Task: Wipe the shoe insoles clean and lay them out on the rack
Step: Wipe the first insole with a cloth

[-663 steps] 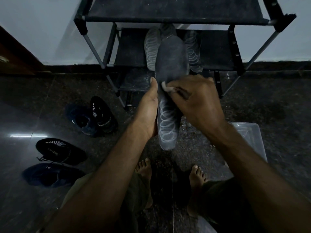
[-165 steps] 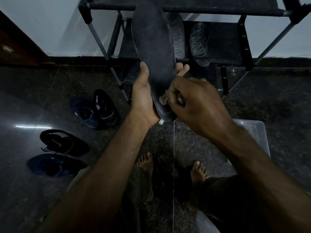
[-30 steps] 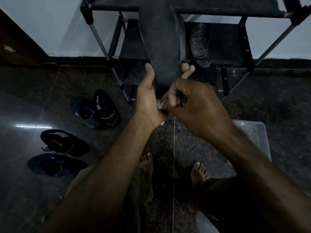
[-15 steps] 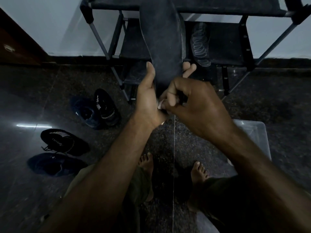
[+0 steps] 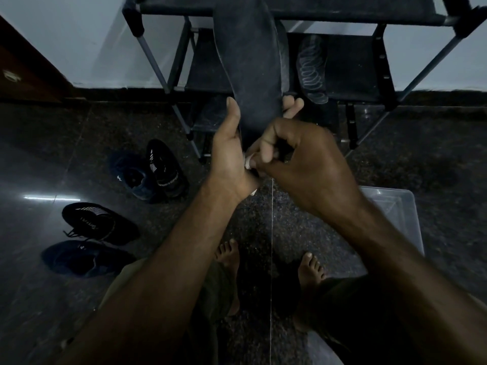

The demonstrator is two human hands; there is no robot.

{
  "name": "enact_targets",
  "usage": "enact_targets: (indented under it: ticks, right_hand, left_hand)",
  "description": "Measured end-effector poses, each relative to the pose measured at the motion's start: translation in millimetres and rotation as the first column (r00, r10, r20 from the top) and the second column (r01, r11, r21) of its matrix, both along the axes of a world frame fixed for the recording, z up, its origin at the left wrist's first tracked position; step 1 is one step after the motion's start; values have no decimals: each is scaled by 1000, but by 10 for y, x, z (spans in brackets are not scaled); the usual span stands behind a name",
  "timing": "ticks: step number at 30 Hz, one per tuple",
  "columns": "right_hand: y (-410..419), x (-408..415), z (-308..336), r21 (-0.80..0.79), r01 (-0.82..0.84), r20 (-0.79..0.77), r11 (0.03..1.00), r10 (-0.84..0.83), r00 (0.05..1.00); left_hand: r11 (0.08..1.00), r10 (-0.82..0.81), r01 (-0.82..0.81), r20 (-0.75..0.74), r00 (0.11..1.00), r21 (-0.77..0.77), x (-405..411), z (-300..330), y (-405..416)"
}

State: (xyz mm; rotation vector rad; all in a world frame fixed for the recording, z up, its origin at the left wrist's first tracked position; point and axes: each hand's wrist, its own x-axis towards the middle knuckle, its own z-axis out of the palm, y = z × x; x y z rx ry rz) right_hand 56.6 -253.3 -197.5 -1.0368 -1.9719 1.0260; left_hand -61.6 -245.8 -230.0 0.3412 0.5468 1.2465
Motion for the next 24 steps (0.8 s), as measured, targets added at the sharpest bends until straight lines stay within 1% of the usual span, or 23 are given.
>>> enact_targets:
  ticks: [4,8,9,11,14,18,20,22,24]
  right_hand:
    - [56,12,-89,63,174,-50,983,-171,984]
    - [98,72,-83,-55,253,-203,966,-259,944]
    - [105,84,-78,-66,267,-220,961,-275,936]
    - [119,99,-79,-58,286,-209,956,-292,933]
    - [129,117,-97,-53,295,-149,954,-300,942]
    - [123,120,-117,-67,265,-124,962,-272,954]
    - [131,130,-103,-98,220,-127,971,-231,965]
    - [141,151,-74,-187,109,-121,976,-133,984]
    - [143,177,-44,-278,-7,-104,960,-23,994]
  left_hand:
    - [998,-61,61,29,998,-10,39,-21,-3]
    - [997,-36,35,1,999,68,1,-63,36]
    - [996,-36,36,-5,999,82,-1,-62,40]
    - [996,-31,33,-23,999,78,6,-56,41]
    - [998,-7,9,-31,1000,62,12,-64,41]
    - [998,-7,8,-30,1000,57,-10,-57,42]
    - [998,-15,16,-18,1000,52,-38,-37,46]
    - [998,-5,6,-21,1000,56,-88,-33,54]
    - [998,29,-29,4,1000,54,-162,-42,65]
